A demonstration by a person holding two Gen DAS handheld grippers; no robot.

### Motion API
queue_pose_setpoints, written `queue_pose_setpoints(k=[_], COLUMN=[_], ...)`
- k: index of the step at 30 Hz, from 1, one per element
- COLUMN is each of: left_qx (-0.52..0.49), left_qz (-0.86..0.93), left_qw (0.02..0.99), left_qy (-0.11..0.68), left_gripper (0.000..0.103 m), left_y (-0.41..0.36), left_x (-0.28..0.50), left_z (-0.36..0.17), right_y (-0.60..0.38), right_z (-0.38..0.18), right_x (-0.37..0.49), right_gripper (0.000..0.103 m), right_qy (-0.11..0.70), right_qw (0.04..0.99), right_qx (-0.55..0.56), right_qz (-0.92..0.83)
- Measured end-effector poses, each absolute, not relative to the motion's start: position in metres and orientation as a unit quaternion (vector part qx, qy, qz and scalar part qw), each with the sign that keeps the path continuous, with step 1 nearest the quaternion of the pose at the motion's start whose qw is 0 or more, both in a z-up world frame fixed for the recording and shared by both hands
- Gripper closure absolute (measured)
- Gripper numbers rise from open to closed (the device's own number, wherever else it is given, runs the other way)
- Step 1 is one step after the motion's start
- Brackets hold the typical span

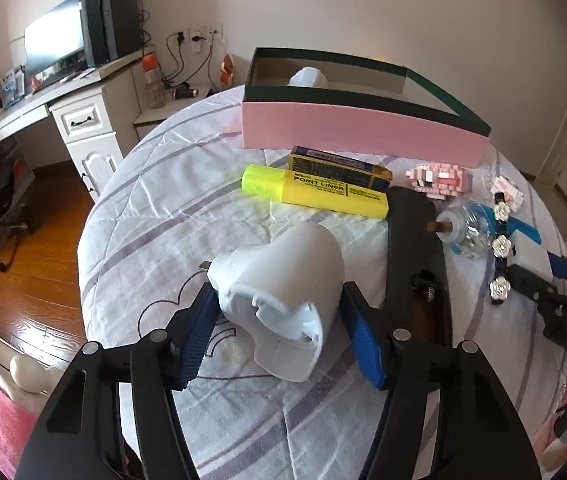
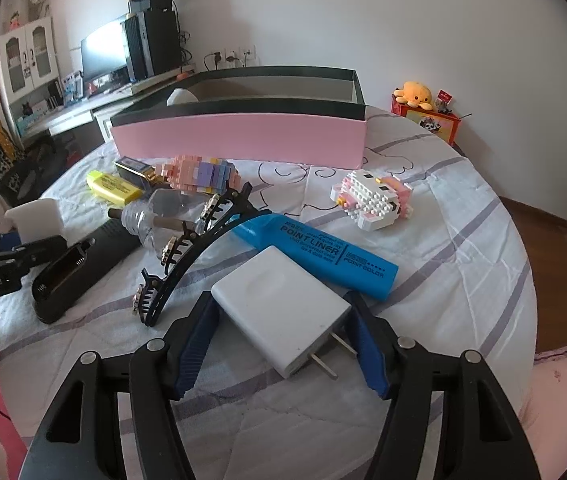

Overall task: Organize rigid objects
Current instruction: 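Grasp the white charger block with the right tool while the left tool grasps the white plug adapter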

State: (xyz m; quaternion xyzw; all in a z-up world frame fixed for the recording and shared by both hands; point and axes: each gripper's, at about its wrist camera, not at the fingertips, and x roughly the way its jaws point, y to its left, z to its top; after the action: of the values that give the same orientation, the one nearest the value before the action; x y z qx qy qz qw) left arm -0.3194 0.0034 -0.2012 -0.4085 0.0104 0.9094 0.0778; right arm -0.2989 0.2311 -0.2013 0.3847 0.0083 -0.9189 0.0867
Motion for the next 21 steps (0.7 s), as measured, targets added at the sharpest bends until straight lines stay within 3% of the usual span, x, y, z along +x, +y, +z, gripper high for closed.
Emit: queue_pose_setpoints(k=[9, 21], left_qx=[-0.393, -0.346], left_qz=[0.916, 0.928], left_qw=[0.082, 0.133], left_qy=[0.016, 0.024], left_gripper=[0.04, 0.043], left_y=[-0.002, 0.018], left_x=[-0.301, -0.305], left_z=[-0.18, -0.133], right_y=[0.236, 0.229], right_z=[-0.184, -0.137], right_x=[-0.283, -0.284], right_gripper=[0.039, 0.039], right_qy=[-0.031, -0.019], right_qw=[0.115, 0.143], right_qx=[0.365, 0.312], right_qz=[-0.923, -0.939])
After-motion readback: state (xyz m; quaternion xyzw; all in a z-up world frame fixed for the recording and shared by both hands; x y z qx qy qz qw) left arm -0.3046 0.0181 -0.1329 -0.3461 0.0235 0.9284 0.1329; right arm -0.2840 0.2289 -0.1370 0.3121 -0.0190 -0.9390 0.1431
